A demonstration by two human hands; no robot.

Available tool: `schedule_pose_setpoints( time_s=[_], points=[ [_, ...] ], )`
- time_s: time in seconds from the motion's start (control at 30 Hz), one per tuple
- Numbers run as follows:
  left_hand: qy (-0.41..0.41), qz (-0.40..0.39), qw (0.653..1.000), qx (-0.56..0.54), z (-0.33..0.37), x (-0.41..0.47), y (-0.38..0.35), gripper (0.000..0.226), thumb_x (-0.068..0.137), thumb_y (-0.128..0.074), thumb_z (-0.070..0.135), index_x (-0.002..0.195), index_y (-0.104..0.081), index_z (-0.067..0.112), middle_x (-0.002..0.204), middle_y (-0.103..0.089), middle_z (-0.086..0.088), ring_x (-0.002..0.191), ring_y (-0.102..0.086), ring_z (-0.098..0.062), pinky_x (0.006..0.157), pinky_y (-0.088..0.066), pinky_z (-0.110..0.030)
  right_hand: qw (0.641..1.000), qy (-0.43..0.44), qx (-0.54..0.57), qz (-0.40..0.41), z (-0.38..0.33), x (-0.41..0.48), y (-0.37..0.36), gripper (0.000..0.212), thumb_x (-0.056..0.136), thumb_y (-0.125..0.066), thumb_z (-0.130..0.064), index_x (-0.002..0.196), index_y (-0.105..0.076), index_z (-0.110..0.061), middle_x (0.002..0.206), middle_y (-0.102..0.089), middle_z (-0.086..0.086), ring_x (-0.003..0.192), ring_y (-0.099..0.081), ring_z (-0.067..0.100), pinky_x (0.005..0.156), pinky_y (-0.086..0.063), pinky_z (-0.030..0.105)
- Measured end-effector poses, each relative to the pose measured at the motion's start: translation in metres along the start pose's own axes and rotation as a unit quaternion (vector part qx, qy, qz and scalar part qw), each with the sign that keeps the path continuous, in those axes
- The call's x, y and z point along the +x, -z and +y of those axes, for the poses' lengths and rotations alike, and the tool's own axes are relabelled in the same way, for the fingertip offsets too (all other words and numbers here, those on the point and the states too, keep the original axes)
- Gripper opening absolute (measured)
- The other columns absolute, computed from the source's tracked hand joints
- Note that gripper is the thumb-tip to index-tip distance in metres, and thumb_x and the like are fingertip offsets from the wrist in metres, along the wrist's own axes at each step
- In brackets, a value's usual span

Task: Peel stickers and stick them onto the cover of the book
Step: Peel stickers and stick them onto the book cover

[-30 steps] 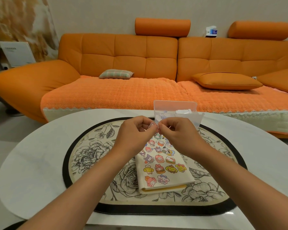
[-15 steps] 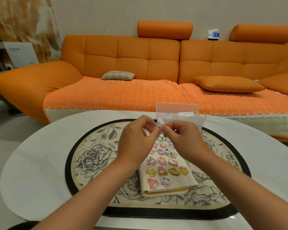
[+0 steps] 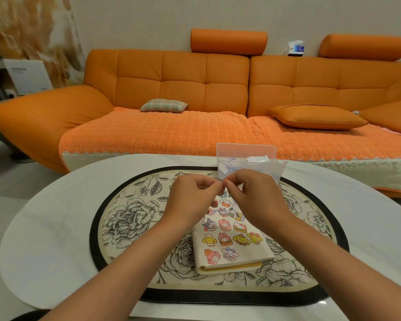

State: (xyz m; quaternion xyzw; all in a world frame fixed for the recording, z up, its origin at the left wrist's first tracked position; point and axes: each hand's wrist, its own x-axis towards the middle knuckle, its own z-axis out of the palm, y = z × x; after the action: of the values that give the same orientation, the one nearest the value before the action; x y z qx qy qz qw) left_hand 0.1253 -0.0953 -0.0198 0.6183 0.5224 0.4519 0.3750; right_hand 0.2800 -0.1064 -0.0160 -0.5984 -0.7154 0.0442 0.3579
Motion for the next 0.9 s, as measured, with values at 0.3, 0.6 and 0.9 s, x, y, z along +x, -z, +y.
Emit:
schedule_pose_setpoints(
  time_s=[0.3,0.6,0.9],
  points=[
    [-0.034,-0.015,0.999,0.023,-0.009,0.002,-0.005,0.018,0.092,-0.066,0.026,0.076,-0.071,0.02,0.073,-0.072,-0.001,0.057,-0.064,-0.01,0.055,-0.055,-0.033,0.999,-0.024,0.033,-0.01,0.0,-0.001,-0.002,0.015,0.095,-0.062,-0.035,0.085,-0.073,-0.035,0.082,-0.068,-0.02,0.065,-0.058,0.001,0.063,-0.05,0.029],
    [-0.041,-0.024,0.999,0.021,-0.012,0.004,-0.006,0.019,0.094,-0.062,0.025,0.077,-0.067,0.02,0.073,-0.069,-0.007,0.06,-0.06,-0.016,0.054,-0.049,-0.035,0.983,-0.085,0.156,-0.039,0.001,0.002,-0.002,0.022,0.095,-0.063,-0.026,0.076,-0.071,-0.031,0.055,-0.06,-0.025,0.04,-0.047,0.001,0.04,-0.031,0.012],
    [0.023,-0.045,0.995,-0.086,-0.002,0.0,-0.004,0.013,0.095,-0.065,0.02,0.088,-0.075,0.014,0.086,-0.076,-0.001,0.07,-0.071,-0.016,0.06,-0.062,-0.036,0.99,-0.082,0.111,-0.023,0.003,0.004,0.002,0.02,0.095,-0.063,-0.031,0.078,-0.074,-0.03,0.067,-0.064,-0.018,0.047,-0.051,-0.004,0.051,-0.036,0.022]
  ],
)
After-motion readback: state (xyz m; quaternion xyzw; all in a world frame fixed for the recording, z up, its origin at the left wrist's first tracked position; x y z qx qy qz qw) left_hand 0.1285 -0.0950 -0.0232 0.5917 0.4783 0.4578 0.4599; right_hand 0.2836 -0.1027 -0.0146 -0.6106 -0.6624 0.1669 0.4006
